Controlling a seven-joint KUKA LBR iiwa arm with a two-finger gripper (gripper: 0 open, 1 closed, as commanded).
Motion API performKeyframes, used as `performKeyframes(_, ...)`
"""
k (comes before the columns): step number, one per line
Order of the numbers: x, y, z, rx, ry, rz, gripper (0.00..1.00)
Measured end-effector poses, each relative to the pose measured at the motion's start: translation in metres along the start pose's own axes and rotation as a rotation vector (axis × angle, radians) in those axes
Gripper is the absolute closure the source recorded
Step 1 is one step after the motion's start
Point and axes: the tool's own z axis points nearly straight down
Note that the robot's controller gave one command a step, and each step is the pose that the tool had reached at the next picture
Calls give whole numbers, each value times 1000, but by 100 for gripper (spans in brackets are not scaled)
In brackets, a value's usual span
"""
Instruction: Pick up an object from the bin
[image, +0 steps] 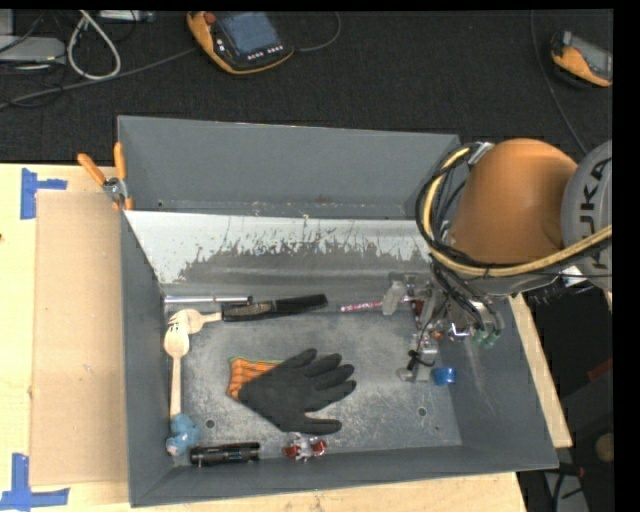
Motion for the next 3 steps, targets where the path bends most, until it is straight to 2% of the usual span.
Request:
performKeyframes(1, -2, 0, -4, 0, -8, -1, 0)
performKeyframes(2, 16, 51, 78, 0, -10, -83, 0)
performKeyframes(3, 0, 91, 67, 3, -17, -198, 0)
